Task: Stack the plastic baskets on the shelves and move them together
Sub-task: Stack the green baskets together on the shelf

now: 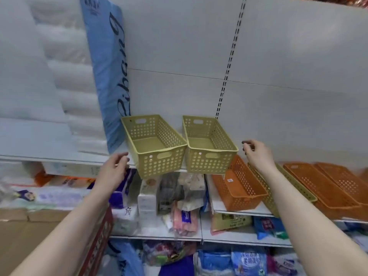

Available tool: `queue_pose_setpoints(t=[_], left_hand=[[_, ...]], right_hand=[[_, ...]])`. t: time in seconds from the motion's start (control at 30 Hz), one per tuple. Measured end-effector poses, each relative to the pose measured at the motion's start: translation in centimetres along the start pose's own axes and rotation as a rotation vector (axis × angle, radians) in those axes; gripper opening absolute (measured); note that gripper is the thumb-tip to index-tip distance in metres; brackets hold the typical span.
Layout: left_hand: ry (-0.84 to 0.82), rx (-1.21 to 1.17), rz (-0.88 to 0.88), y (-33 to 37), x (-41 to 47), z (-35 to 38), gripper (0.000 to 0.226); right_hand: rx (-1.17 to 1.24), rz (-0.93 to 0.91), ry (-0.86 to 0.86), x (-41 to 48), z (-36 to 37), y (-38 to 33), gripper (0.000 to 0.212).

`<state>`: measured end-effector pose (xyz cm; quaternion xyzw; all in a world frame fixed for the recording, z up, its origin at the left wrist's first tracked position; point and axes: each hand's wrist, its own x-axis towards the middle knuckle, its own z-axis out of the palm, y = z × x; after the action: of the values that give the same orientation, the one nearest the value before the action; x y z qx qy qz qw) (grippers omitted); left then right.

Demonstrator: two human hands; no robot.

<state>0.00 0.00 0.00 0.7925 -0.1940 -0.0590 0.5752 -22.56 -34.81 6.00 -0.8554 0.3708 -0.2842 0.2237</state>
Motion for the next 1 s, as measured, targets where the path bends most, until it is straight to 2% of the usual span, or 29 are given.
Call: queue_pose_setpoints(t=[0.1, 0.27, 0.37, 0.53, 0.67, 0.73, 0.8, 0.87, 1.0], left_hand=[[0.020, -0.074, -0.065, 3.7, 1.7, 0.6, 0.043], [-0.104, 0.045, -0.191, 5.1, 3.5, 1.2, 0.041], [-0.108, 0.009, -0.195, 4.8, 4.0, 1.4, 0.039], [-0.095, -0.020, -0.071, 4.0, 2.6, 2.2, 0.036], [-0.110, -0.031, -0.006, 3.8, 1.3, 3.3, 0.027], [-0.143, -0.040, 0.025, 4.0, 1.0, 4.2, 0.024], [-0.170, -0.047, 0.051, 4.3, 0.8, 4.9, 0.025], [-0.178, -0.072, 0.048, 4.3, 1.0, 5.4, 0.027], [-0.184, -0.110, 0.037, 4.5, 0.9, 6.4, 0.038]], right_hand=[[0.004, 0.041, -0.051, 1.6, 0.9, -2.9, 0.038], [-0.103, 0.242, -0.206, 3.2, 3.7, -5.0, 0.049], [-0.126, 0.364, -0.246, 3.6, 4.4, -3.6, 0.031], [0.058, 0.400, -0.055, 4.8, 3.4, 1.1, 0.032], [0.174, 0.337, 0.203, 4.1, 0.3, 1.1, 0.040], [0.306, 0.308, 0.261, 2.9, -1.0, -1.9, 0.033], [0.528, 0.298, 0.211, 2.1, -1.6, -4.7, 0.023], [0.653, 0.257, 0.094, 1.4, -1.5, -7.3, 0.022], [0.612, 0.176, -0.137, 0.2, 0.2, -10.3, 0.037]])
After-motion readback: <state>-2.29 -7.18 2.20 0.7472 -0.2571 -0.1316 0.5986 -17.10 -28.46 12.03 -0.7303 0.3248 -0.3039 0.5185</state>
